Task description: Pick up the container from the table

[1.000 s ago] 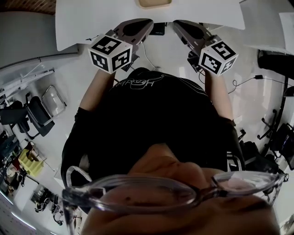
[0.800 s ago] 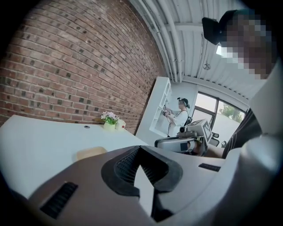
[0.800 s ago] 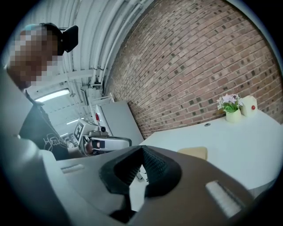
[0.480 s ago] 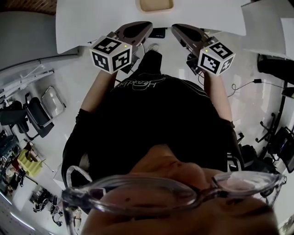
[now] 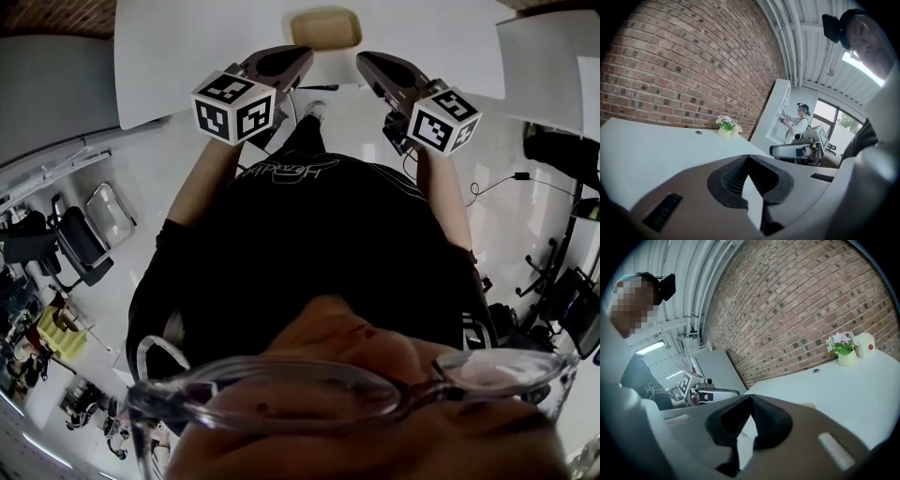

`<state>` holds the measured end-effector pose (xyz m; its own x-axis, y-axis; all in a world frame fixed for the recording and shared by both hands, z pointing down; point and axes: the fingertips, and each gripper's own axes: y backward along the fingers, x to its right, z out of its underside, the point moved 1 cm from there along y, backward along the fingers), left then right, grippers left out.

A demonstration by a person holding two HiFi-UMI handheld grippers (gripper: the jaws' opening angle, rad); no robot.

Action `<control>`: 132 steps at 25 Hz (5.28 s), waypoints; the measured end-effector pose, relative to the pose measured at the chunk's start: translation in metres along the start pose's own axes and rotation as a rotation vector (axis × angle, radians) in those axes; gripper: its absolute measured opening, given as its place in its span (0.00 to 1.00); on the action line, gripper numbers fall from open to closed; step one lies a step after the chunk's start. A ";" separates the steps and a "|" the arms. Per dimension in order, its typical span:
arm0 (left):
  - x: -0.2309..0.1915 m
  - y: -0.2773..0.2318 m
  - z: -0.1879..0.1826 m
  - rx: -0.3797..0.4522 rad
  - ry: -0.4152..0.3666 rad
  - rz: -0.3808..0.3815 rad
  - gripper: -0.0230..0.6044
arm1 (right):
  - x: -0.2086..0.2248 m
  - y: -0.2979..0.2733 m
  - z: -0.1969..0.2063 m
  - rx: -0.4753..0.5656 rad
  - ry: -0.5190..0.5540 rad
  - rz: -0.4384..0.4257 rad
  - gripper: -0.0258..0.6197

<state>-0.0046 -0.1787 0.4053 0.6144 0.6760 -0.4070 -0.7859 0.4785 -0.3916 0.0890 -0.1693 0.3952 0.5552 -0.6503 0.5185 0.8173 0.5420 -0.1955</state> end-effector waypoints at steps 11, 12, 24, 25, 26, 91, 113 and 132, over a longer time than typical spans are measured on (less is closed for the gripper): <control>-0.068 -0.029 0.021 -0.095 0.111 -0.058 0.04 | 0.059 -0.036 0.010 -0.059 -0.063 0.042 0.04; -0.080 -0.032 0.027 -0.106 0.131 -0.065 0.04 | 0.069 -0.043 0.014 -0.065 -0.075 0.050 0.04; -0.129 -0.056 0.062 -0.216 0.285 -0.138 0.16 | 0.143 -0.043 0.037 -0.140 -0.147 0.201 0.19; -0.131 -0.055 0.064 -0.220 0.303 -0.142 0.17 | 0.145 -0.043 0.040 -0.149 -0.152 0.210 0.19; -0.133 -0.055 0.067 -0.224 0.322 -0.147 0.19 | 0.147 -0.043 0.044 -0.159 -0.157 0.218 0.20; -0.096 -0.042 0.042 -0.114 0.434 -0.159 0.24 | 0.111 -0.022 0.041 -0.055 -0.342 0.243 0.23; 0.021 0.020 -0.025 0.093 0.178 -0.082 0.24 | 0.008 0.073 -0.023 0.172 -0.075 0.235 0.23; 0.023 0.021 -0.026 0.091 0.133 -0.104 0.24 | 0.006 0.074 -0.022 0.197 -0.083 0.244 0.23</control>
<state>-0.0057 -0.1680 0.3660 0.6919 0.5427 -0.4762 -0.7169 0.5949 -0.3636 0.1563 -0.1452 0.3656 0.7097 -0.4475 0.5441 0.6120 0.7742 -0.1616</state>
